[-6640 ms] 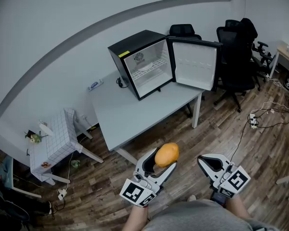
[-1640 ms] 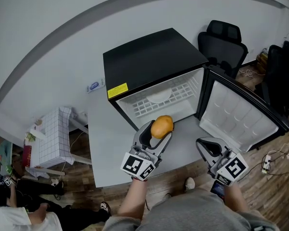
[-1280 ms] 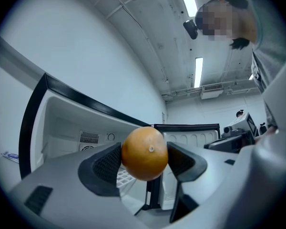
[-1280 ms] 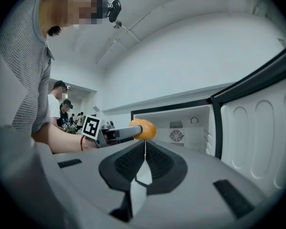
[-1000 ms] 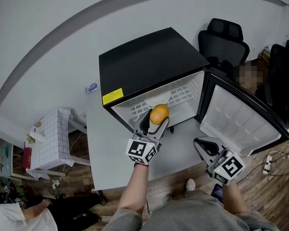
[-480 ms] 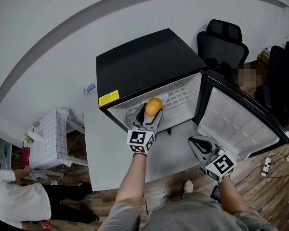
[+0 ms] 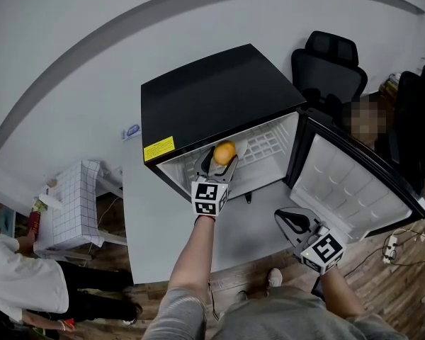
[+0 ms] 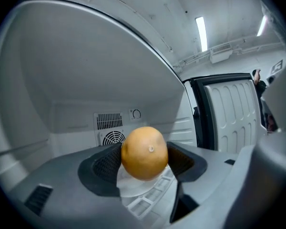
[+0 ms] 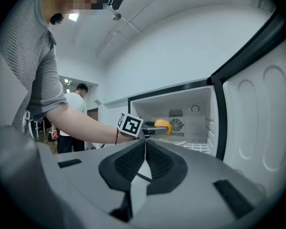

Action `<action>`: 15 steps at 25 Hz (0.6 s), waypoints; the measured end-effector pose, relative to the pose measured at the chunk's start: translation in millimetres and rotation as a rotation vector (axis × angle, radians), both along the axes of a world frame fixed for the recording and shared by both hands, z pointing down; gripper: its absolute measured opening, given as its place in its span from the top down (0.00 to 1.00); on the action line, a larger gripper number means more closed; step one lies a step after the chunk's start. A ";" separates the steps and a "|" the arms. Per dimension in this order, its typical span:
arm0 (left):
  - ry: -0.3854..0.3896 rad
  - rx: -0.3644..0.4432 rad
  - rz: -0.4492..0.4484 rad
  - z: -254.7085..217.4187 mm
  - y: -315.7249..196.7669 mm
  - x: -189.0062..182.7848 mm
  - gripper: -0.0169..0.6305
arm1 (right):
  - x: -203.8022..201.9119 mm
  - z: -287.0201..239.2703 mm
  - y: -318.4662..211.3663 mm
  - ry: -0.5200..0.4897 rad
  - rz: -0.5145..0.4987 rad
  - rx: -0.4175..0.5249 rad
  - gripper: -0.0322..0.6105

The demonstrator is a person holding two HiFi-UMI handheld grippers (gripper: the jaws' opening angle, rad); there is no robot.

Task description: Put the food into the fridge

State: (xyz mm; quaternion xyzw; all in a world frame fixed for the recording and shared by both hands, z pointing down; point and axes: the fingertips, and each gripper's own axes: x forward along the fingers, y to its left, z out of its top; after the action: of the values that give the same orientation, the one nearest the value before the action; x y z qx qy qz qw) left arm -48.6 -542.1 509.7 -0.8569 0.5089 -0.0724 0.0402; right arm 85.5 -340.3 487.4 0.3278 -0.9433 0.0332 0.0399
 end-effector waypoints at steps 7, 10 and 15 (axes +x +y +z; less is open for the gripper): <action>-0.015 -0.044 -0.051 15.1 -24.9 -4.0 0.50 | 0.2 9.3 -2.7 0.028 -0.009 -0.030 0.93; -0.045 -0.079 -0.069 23.7 -36.8 -5.3 0.50 | -2.5 9.1 -4.9 0.034 -0.017 -0.030 0.93; -0.060 -0.101 -0.085 30.0 -47.0 -6.4 0.50 | -5.9 9.0 -5.2 0.036 -0.030 -0.031 0.93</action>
State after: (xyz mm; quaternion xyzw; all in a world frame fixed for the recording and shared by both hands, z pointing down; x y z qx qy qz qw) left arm -55.0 -589.1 539.7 -0.8328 0.5391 -0.1252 0.0090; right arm 79.6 -345.4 496.5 0.3135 -0.9466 0.0412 0.0627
